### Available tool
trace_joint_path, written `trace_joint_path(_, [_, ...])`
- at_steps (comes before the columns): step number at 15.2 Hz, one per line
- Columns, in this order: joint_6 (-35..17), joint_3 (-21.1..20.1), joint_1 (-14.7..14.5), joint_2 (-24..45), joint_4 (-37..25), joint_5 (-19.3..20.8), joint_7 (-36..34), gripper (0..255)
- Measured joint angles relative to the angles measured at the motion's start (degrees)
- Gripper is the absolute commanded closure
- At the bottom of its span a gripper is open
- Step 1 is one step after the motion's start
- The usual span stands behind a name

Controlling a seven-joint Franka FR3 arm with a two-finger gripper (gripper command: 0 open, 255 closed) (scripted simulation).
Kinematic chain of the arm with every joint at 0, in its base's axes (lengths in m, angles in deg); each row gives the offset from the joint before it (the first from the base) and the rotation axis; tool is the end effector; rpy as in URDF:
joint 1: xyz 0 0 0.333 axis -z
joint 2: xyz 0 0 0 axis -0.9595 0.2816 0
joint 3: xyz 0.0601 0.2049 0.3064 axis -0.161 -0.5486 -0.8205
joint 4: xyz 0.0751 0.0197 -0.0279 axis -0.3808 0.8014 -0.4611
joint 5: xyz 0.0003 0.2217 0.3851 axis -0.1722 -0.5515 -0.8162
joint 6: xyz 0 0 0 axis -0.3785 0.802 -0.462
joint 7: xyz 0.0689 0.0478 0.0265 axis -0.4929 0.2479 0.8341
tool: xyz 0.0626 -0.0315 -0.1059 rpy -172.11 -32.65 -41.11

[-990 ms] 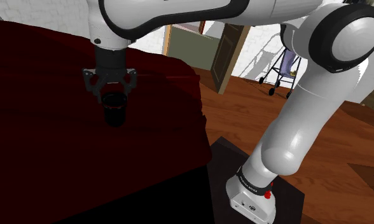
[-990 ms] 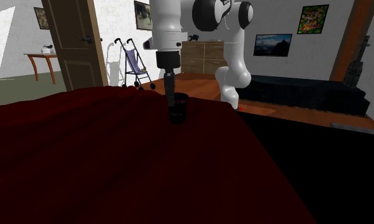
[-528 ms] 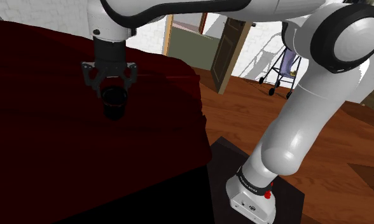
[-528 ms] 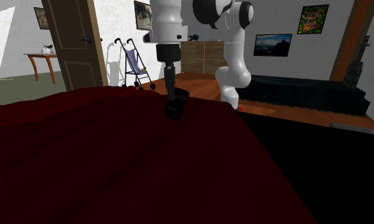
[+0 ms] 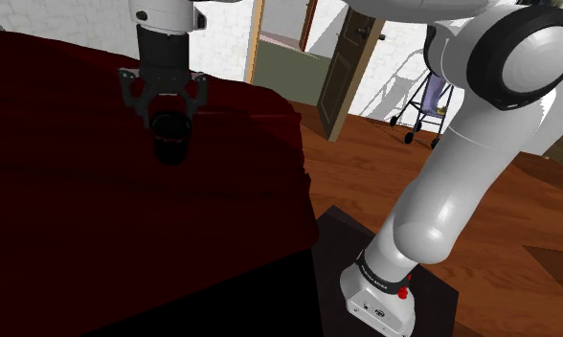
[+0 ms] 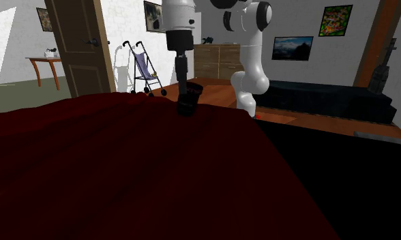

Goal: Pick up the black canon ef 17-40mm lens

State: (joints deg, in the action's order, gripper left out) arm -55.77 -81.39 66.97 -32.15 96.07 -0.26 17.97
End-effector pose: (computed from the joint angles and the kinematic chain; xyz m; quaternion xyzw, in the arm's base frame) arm 0.5229 0.3499 0.5865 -0.9893 0.1456 0.0114 0.0057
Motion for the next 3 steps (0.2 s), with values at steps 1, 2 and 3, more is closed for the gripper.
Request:
trace_joint_path(1, [0.8,0.0,0.0,0.1,-0.8,0.0,0.1,255])
trace_joint_path(2, [1.6,0.0,0.0,-0.2,-1.4,-0.1,0.0,255])
trace_joint_path(3, [2.0,0.0,0.0,0.0,-2.0,0.0,-0.1,255])
